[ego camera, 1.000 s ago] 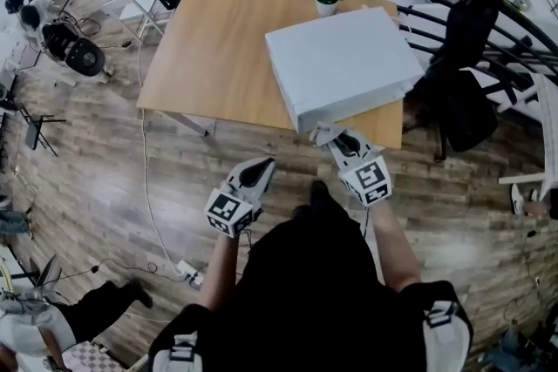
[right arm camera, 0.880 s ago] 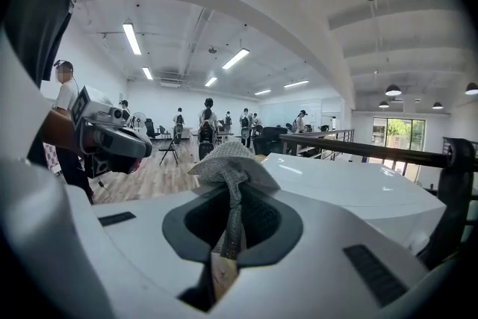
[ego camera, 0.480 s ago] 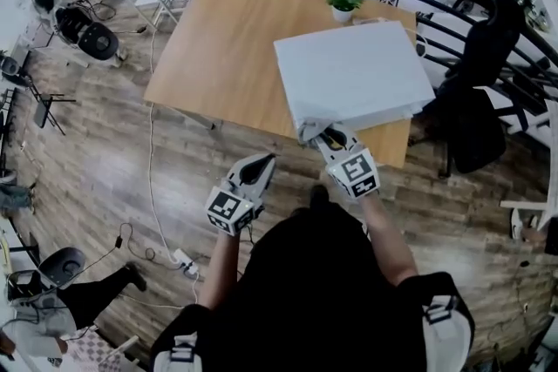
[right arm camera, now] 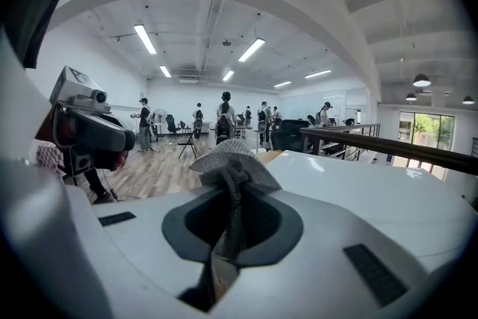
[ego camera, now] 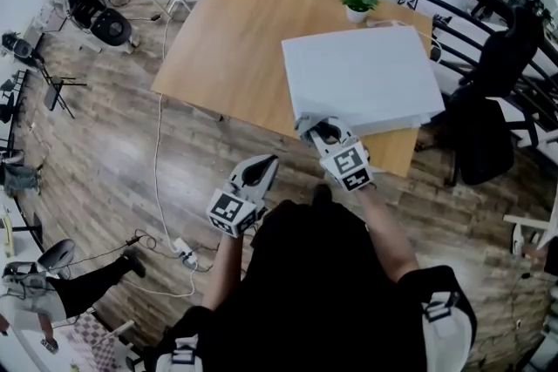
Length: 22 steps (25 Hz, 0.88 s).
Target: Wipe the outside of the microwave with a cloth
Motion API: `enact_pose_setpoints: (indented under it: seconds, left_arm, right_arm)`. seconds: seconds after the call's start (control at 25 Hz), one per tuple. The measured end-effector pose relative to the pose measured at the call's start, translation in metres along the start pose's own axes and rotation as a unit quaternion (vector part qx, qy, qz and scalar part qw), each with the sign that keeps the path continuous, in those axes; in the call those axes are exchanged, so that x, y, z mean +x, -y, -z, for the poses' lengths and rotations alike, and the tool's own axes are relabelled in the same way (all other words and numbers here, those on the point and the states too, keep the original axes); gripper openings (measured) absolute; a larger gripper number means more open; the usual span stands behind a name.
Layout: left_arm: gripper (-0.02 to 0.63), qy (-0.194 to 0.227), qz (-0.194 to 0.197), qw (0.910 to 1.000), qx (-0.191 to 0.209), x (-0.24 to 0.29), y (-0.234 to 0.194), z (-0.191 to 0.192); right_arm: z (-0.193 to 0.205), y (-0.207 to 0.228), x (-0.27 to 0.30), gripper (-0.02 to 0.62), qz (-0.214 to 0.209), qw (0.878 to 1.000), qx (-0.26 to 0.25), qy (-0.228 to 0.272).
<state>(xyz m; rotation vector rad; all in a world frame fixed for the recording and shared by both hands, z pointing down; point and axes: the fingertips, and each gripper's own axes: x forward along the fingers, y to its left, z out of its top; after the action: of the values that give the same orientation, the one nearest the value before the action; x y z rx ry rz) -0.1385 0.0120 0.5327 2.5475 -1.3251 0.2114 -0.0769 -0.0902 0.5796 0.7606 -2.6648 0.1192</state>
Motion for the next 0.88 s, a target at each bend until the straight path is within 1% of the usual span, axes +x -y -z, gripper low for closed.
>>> enact_pose_setpoints:
  seconds: [0.2, 0.32, 0.48, 0.6, 0.76, 0.88]
  left_arm:
    - [0.003, -0.009, 0.008, 0.9998, -0.015, 0.004, -0.002, 0.007]
    - [0.003, -0.005, 0.019, 0.9997, -0.011, 0.007, -0.008, 0.004]
    - [0.003, -0.003, 0.036, 0.9993, -0.009, 0.008, -0.018, 0.0]
    - [0.003, -0.013, 0.047, 0.9987, -0.018, 0.01, -0.025, -0.007]
    - [0.003, -0.006, 0.064, 0.9979, -0.01, 0.004, -0.036, -0.006]
    - [0.003, -0.017, 0.075, 0.997, -0.01, 0.0, -0.044, -0.001]
  right_arm:
    - [0.008, -0.002, 0.007, 0.018, 0.007, 1.0, -0.017, -0.025]
    - [0.01, -0.001, 0.01, 0.018, 0.017, 0.999, -0.025, -0.037]
    - [0.017, -0.002, 0.012, 0.018, 0.036, 0.996, -0.046, -0.069]
    - [0.016, 0.003, 0.013, 0.018, 0.05, 0.995, -0.042, -0.079]
    - [0.019, 0.004, 0.015, 0.018, 0.068, 0.994, -0.024, -0.082]
    - [0.018, 0.005, 0.017, 0.018, 0.082, 0.993, -0.024, -0.079]
